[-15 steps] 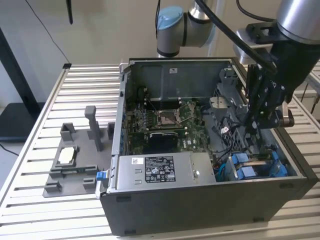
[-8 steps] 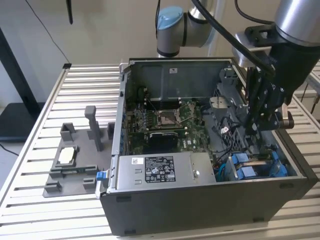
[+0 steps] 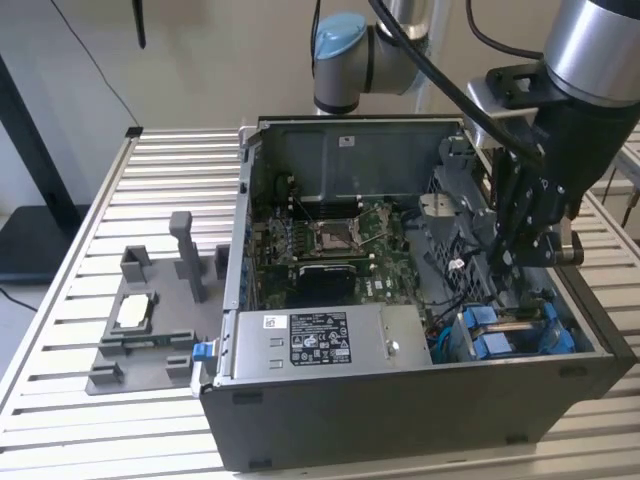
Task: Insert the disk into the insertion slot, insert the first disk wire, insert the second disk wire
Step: 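Insert the second disk wire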
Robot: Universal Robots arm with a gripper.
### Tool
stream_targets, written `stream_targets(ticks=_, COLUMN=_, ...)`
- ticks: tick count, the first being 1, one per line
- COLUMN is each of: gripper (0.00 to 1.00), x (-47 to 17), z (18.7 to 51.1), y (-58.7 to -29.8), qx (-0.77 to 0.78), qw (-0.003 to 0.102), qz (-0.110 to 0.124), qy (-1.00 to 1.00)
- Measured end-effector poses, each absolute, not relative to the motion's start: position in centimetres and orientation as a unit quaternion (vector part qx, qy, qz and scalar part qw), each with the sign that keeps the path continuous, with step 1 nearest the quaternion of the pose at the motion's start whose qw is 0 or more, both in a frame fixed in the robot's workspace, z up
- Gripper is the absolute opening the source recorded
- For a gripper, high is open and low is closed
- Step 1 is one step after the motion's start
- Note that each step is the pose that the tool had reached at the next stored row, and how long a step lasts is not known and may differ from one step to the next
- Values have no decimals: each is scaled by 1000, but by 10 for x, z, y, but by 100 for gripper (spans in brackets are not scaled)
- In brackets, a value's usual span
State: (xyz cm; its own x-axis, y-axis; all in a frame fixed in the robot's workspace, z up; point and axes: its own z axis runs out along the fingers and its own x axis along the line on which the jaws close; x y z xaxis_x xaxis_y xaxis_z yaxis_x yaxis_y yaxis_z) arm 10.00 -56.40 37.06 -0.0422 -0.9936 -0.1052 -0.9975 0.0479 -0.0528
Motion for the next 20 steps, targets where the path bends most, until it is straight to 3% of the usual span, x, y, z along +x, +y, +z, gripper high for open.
stream_targets(ticks=8, gripper=16, x=102, z=363, y=-591, qx=-690, qw=57, qz=19, qy=722)
stream_targets(ticks=13, gripper=16, x=112, z=357, y=-593, qx=-689, qw=58, qz=21, qy=722)
stream_targets(ticks=20, gripper=16, x=120, z=350, y=-593, qx=-688, qw=69, qz=33, qy=721)
